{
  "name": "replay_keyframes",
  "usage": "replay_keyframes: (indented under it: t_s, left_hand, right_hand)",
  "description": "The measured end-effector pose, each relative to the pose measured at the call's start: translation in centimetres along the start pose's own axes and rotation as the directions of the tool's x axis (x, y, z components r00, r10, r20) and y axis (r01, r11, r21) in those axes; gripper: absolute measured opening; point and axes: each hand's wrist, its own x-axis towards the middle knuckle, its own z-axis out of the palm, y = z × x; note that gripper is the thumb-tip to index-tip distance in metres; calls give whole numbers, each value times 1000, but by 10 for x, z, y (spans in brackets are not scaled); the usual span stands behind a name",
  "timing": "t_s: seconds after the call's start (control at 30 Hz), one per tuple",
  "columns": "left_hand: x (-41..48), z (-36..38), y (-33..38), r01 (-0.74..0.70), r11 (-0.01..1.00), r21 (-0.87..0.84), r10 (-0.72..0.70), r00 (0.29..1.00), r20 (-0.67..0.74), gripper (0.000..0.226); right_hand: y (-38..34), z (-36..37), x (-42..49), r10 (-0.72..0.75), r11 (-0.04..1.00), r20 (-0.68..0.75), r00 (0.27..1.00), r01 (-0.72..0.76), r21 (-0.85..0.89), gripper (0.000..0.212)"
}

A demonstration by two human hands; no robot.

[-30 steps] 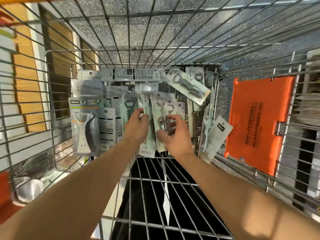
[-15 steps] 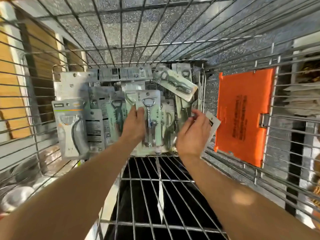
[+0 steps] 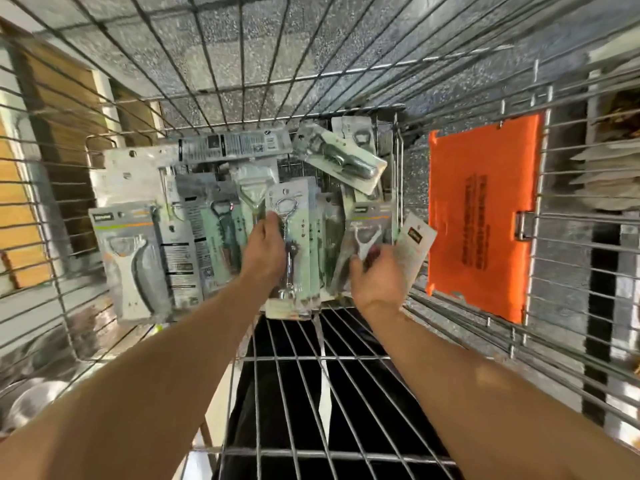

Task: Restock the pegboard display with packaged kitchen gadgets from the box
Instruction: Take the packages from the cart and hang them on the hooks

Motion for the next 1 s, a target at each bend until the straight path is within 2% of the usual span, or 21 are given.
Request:
replay_keyframes:
  t_s: [0.13, 0.27, 0.4, 0.53, 0.67, 0.73, 0.8, 0.9, 0.97, 1.0]
  left_hand:
    - [-12, -11, 3, 4, 1000, 22, -4, 1000, -12, 64]
    - [-26, -30, 12, 4, 1000, -13, -4, 999, -40, 65]
    - [-52, -64, 27, -28, 998, -54, 24, 997, -80, 64]
    - [-81, -99, 37, -125, 980, -152, 109, 988, -106, 60]
    - [-128, -129, 37, -184, 932, -311, 135, 976, -172, 70]
    - [-151, -139, 38, -181, 927, -329, 127, 976, -180, 71]
    - [-182, -152, 30, -218, 873, -436, 130, 966, -223, 68]
    - [-204, -164, 16, -252, 811, -529, 126, 957, -263, 75]
    - [-232, -176, 9, -259, 691, -674, 80, 955, -284, 85]
    - [-253, -182, 4, -263, 628, -732, 65, 955, -288, 81]
  right_hand:
    - [-19, -9, -23, -139, 980, 0, 990, 138, 142, 30]
    - [-48, -29, -38, -150, 967, 104, 983, 123, 225, 29]
    - [-86, -52, -62, -239, 938, 9, 971, 229, 261, 32]
    - [-119, -78, -97, -269, 878, 3, 963, 244, 412, 35]
    - [-141, -104, -137, -404, 786, 23, 915, 334, 520, 31]
    - [-150, -113, -150, -455, 765, 0, 890, 391, 511, 24]
    - [-158, -127, -176, -536, 728, -24, 844, 476, 493, 27]
    - [-171, -142, -206, -566, 694, -41, 823, 503, 515, 33]
    - [-181, -155, -234, -622, 639, -26, 783, 527, 560, 37]
    - [-184, -161, -249, -670, 605, -18, 743, 559, 567, 42]
